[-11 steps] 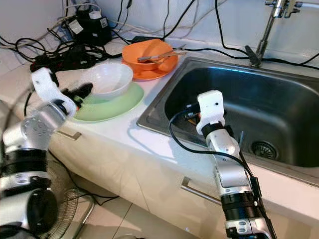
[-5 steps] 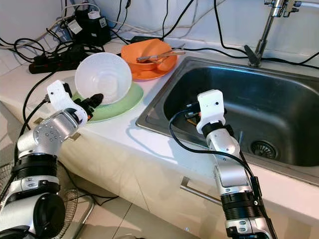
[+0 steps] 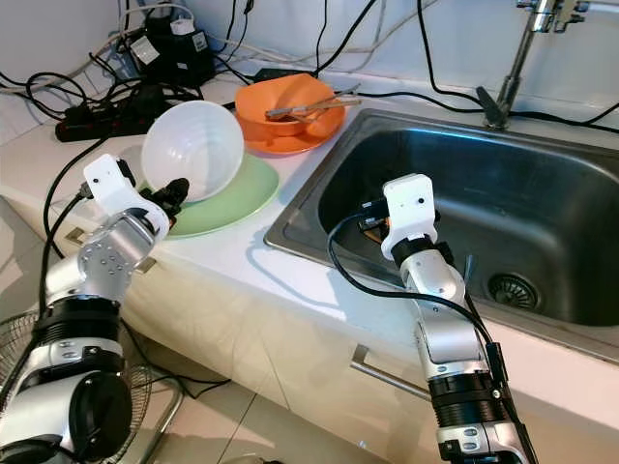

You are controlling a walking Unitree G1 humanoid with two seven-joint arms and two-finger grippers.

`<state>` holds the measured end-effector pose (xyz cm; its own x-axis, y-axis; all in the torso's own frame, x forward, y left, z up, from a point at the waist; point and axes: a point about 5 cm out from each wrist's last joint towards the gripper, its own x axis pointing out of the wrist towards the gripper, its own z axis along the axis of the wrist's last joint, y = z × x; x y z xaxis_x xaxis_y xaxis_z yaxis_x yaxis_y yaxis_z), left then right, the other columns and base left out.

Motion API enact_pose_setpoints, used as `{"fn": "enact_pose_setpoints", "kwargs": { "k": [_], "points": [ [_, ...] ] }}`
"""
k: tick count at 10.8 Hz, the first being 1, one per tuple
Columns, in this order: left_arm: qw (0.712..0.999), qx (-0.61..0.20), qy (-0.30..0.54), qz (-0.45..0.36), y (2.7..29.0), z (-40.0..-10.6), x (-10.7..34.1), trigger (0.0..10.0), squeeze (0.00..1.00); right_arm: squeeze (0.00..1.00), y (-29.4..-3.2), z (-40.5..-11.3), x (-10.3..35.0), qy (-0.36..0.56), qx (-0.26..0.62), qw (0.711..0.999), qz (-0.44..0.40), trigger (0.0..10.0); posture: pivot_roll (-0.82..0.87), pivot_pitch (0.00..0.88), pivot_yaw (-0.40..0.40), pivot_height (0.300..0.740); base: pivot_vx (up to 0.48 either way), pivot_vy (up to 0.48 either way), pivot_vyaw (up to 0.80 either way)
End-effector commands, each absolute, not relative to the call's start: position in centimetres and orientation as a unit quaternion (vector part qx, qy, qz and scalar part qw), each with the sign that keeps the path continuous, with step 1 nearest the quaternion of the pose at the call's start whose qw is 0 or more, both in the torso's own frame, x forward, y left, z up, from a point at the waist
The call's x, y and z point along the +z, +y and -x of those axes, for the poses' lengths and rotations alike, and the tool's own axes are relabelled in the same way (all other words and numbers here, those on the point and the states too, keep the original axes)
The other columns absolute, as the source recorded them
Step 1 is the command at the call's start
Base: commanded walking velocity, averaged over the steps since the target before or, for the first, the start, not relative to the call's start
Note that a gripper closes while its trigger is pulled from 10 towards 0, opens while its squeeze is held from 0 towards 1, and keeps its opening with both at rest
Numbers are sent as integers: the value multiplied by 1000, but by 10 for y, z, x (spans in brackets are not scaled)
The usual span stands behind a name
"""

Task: Kitchen organization

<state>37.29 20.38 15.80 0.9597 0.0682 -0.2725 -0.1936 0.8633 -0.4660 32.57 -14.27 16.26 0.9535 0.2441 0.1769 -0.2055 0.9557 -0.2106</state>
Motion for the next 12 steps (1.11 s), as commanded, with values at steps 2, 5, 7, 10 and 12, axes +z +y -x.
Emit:
{"fn": "enact_pose_setpoints", "kwargs": {
  "k": [2,5,7,10,12],
  "points": [
    [957,74,124,253,201,-377,161,0,0,0,-143,-327,163,-101,112,983,101,10000,11,0,106,740,0,0,0],
    [954,76,121,262,200,-378,161,0,0,0,-142,-327,164,-101,112,983,101,10000,13,0,106,740,0,0,0],
    [953,73,113,270,199,-379,163,0,0,0,-142,-328,163,-102,112,983,102,10000,11,0,107,740,0,0,0],
    [956,74,90,271,201,-381,171,0,0,0,-141,-329,163,-100,111,984,100,10000,14,0,107,740,0,0,0],
    [956,73,81,273,201,-382,174,0,0,0,-140,-330,163,-100,111,984,100,10000,16,0,106,740,0,0,0]
  ]
}}
